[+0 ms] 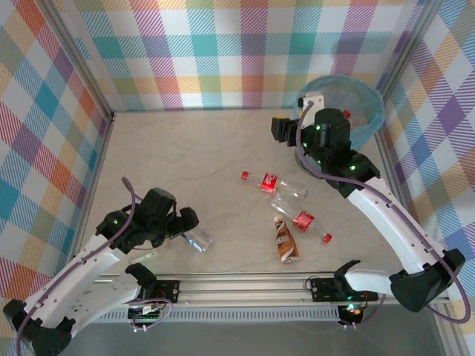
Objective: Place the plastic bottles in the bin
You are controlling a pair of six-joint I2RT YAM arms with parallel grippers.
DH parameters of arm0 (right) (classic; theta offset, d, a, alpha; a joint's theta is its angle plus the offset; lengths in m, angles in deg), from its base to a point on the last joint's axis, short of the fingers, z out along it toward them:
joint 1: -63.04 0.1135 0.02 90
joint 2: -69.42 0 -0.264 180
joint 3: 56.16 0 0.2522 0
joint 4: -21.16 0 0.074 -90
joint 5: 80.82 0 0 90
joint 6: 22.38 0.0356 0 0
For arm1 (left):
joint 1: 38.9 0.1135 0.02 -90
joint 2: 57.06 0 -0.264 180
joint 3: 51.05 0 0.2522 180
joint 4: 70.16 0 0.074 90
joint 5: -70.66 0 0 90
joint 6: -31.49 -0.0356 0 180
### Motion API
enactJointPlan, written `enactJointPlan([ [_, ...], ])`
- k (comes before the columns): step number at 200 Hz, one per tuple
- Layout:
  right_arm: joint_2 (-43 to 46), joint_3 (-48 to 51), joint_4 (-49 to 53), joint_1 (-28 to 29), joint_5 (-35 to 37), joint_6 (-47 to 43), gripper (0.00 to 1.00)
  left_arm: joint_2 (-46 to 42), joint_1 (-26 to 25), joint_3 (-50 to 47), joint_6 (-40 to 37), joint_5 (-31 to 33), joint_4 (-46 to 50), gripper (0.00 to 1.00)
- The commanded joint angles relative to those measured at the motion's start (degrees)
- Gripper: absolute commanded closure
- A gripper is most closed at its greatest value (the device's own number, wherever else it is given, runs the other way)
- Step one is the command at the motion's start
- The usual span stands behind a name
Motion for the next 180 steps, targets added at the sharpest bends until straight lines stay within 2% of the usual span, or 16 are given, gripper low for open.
enactJointPlan([
  [1, 1.8, 4.4, -0.8, 0.4, -1.6, 0.9, 0.24, -2.9, 0.3, -4.2, 10.0, -3.9, -1.9, 0.06],
  [26, 3.0, 8.4, -1.7, 0.4, -2.4, 1.2, 0.23, -2.7, -0.3, -6.9, 11.6, -6.0, -5.3, 0.06],
  [73, 3.0, 10.7, -2.5, 0.4, -4.5, 1.1, 0.20, 5.2, -3.2, -6.3, 11.6, -6.2, -9.1, 0.04],
  [131, 3.0, 13.1, -4.8, 0.3, -3.8, -0.6, 0.17, 14.9, -7.5, -4.5, 11.9, -3.3, -14.2, 0.03],
  [180, 3.4, 12.6, -3.8, 0.3, -4.6, -2.1, 0.15, 22.5, -8.5, -5.2, 8.9, -3.5, -20.6, 0.08],
])
